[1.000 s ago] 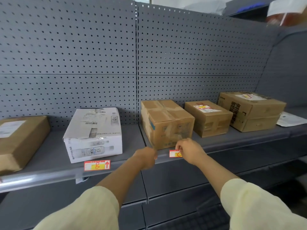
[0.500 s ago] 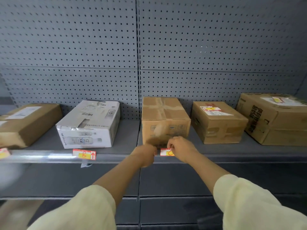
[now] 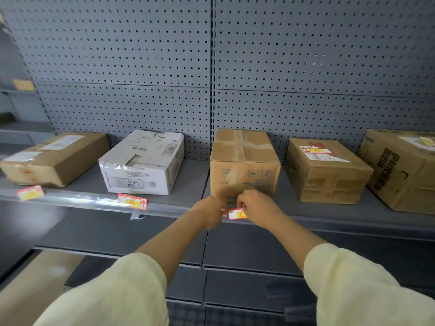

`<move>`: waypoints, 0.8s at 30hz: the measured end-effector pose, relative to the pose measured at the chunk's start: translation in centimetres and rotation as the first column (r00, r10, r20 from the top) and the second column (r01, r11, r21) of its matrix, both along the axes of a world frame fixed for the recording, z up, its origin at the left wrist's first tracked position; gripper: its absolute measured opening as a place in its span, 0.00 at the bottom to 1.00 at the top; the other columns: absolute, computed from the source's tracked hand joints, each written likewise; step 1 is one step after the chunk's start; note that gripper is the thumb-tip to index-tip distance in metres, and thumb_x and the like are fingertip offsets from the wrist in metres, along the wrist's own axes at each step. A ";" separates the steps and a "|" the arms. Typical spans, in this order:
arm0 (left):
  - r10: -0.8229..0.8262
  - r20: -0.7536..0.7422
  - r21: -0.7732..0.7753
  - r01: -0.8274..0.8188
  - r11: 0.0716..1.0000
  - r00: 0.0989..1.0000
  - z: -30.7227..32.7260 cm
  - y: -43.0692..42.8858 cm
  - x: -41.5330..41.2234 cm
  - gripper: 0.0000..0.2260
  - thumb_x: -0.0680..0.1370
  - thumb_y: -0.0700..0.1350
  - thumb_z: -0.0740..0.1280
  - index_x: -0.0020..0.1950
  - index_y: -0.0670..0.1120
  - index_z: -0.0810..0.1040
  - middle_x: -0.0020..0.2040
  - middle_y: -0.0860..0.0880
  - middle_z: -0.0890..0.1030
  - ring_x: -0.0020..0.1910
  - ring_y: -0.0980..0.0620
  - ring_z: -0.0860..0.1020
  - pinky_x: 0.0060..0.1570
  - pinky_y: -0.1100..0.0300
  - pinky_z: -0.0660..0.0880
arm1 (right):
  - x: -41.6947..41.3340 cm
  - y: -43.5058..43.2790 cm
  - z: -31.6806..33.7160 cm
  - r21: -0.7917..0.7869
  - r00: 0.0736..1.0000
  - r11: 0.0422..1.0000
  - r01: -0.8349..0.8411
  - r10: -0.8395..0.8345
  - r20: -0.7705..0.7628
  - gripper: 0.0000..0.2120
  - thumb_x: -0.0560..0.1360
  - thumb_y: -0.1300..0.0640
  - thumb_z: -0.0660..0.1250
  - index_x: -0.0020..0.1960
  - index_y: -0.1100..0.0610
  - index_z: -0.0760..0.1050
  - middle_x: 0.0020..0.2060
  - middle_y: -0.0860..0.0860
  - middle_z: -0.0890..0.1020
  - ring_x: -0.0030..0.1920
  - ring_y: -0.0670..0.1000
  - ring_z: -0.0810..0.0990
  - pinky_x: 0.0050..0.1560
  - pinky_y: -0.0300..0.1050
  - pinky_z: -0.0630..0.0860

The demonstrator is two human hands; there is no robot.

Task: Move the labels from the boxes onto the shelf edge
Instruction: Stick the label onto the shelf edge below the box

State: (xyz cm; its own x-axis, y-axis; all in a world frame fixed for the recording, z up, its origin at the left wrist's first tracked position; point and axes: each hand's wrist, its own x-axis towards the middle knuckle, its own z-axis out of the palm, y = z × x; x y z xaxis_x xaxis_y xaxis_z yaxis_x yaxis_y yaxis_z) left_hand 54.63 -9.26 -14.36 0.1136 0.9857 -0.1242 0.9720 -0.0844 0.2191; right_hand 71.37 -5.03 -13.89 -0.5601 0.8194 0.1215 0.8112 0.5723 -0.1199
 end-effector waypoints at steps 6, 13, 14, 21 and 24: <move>-0.007 0.018 -0.013 0.007 1.000 1.000 -0.2 -0.4 -0.4 0.20 0.76 0.34 0.59 0.63 0.49 0.80 0.63 0.44 0.78 0.59 0.43 0.78 0.55 0.52 0.77 | -1.1 -1.1 -0.5 0.042 0.980 0.997 -0.065 0.056 0.193 0.12 0.78 0.65 0.60 0.57 0.57 0.77 0.56 0.53 0.78 0.56 0.57 0.78 0.51 0.52 0.77; -0.059 0.024 -0.025 0.060 0.998 0.998 0.7 -0.8 -1.1 0.20 0.76 0.35 0.59 0.64 0.49 0.79 0.66 0.46 0.77 0.62 0.44 0.77 0.58 0.53 0.76 | -0.1 -1.0 0.5 0.061 0.990 0.998 -0.015 0.006 0.143 0.14 0.76 0.67 0.60 0.57 0.53 0.77 0.57 0.50 0.79 0.55 0.54 0.78 0.48 0.50 0.76; -0.059 0.026 -0.024 0.059 0.998 0.998 0.9 -0.8 -1.3 0.20 0.76 0.35 0.59 0.64 0.49 0.79 0.66 0.46 0.77 0.62 0.45 0.77 0.60 0.52 0.76 | 0.3 -1.0 0.7 0.050 0.991 0.999 0.005 -0.011 0.130 0.15 0.76 0.67 0.60 0.56 0.52 0.77 0.57 0.50 0.78 0.54 0.54 0.78 0.49 0.49 0.76; -0.131 -0.002 0.016 0.132 0.991 0.991 3.0 -0.2 1.0 0.17 0.78 0.36 0.59 0.64 0.48 0.79 0.67 0.46 0.76 0.64 0.45 0.75 0.63 0.52 0.74 | 3.8 -1.9 1.9 0.022 0.976 0.992 0.127 -0.129 0.174 0.14 0.76 0.66 0.61 0.55 0.52 0.77 0.58 0.51 0.78 0.57 0.54 0.78 0.54 0.48 0.75; -0.195 -0.014 0.053 0.196 0.979 0.981 3.5 0.3 3.1 0.16 0.78 0.36 0.61 0.63 0.48 0.79 0.66 0.47 0.77 0.64 0.46 0.75 0.63 0.53 0.74 | 5.7 -2.5 2.4 0.012 0.965 0.981 0.193 -0.192 0.178 0.13 0.76 0.66 0.61 0.55 0.52 0.77 0.58 0.51 0.78 0.57 0.54 0.78 0.53 0.47 0.75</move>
